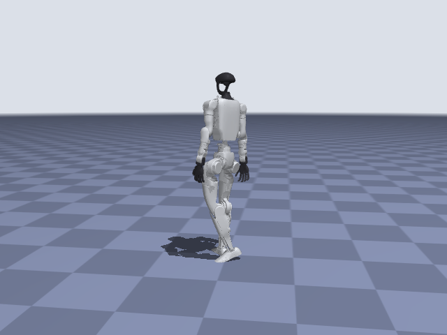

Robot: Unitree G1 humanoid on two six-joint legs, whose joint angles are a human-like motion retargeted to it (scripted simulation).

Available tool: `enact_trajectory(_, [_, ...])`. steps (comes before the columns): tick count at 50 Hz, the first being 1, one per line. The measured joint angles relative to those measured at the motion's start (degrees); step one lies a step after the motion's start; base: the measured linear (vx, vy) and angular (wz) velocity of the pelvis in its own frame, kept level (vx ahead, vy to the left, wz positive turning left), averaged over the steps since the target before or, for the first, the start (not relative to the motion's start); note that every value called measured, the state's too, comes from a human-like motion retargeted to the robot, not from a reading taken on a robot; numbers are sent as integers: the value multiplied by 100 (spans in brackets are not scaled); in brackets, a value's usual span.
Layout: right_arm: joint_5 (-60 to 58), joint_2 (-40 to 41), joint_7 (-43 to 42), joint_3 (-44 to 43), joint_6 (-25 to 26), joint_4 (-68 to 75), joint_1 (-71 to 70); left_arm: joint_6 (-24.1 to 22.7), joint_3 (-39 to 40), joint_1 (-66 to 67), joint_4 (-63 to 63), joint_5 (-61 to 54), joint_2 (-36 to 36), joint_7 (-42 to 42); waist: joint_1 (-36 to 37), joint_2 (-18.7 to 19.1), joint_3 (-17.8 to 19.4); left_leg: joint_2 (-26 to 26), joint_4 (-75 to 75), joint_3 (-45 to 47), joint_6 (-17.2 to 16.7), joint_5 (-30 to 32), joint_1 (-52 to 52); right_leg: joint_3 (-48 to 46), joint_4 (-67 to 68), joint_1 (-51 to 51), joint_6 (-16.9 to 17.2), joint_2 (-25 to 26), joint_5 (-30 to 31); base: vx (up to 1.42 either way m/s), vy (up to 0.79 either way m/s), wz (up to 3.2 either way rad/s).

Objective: In place motions

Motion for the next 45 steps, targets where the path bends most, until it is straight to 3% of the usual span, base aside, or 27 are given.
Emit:
enact_trajectory(4, [-636, 86, -157, 319, -23, -182, -3, -34, -271, 49, -11, 68, 157, 196, 261, -532, 24, 419, 1928, -538, 610, 298, -347, 545, -12, 272, 154, -396, 90, 19, -22, -118])
enact_trajectory(7, [-937, 48, -79, 491, -80, -274, -89, 29, -282, -3, 140, 29, 169, 199, 430, -629, 75, 699, 3411, -1604, 1248, 363, -1089, 885, -117, 392, 196, -378, 228, 15, -13, -131])
enact_trajectory(12, [-820, -55, 2, 425, -65, -278, -300, 35, -78, 8, 330, -213, -59, 331, 748, -611, 237, -107, 3370, -3195, 763, 39, -1774, 1378, -265, 443, 244, -281, 454, 5, -2, -153])
enact_trajectory(18, [-174, -144, 195, 44, -116, -231, -397, -18, -185, 172, 447, -52, -154, 465, 1113, -347, 383, -608, 1525, -4461, 259, -580, -1754, 1885, -298, 470, 324, 7, 533, 13, 3, -137])
enact_trajectory(23, [4, -187, 176, -94, -56, -105, -314, 41, -163, 365, 711, 156, -165, 457, 1140, 21, 417, -759, -330, -5741, -176, -301, -1284, 2180, -303, 705, 223, 491, 465, 22, 7, -95])
enact_trajectory(25, [-90, -213, 49, -67, -36, -16, -256, 85, -69, 448, 765, 220, -181, 359, 803, 89, 325, -529, -325, -5251, -278, -356, -1186, 2098, -264, 739, 176, 510, 385, 28, 10, 9])
enact_trajectory(29, [-222, -166, -236, -39, 52, 142, -53, 101, 90, 518, 731, 246, -181, 314, 572, 99, 210, -535, -693, -5237, -273, -124, -1015, 2116, -218, 763, 99, 503, 273, 19, 5, 1])
enact_trajectory(39, [-347, -134, -642, -71, 142, 528, 425, 86, 144, 516, 555, 36, -114, 258, 883, 298, -132, -560, -1243, -4867, 15, -8, -772, 2428, -265, 723, 178, 614, 198, 18, 8, -34])
enact_trajectory(45, [-272, -44, -483, 13, 105, 335, 330, 117, 169, 434, 518, 32, -71, 74, 849, 275, -31, -632, -1231, -4719, 157, -31, -681, 2517, -226, 751, 214, 552, 171, 6, 7, -21])
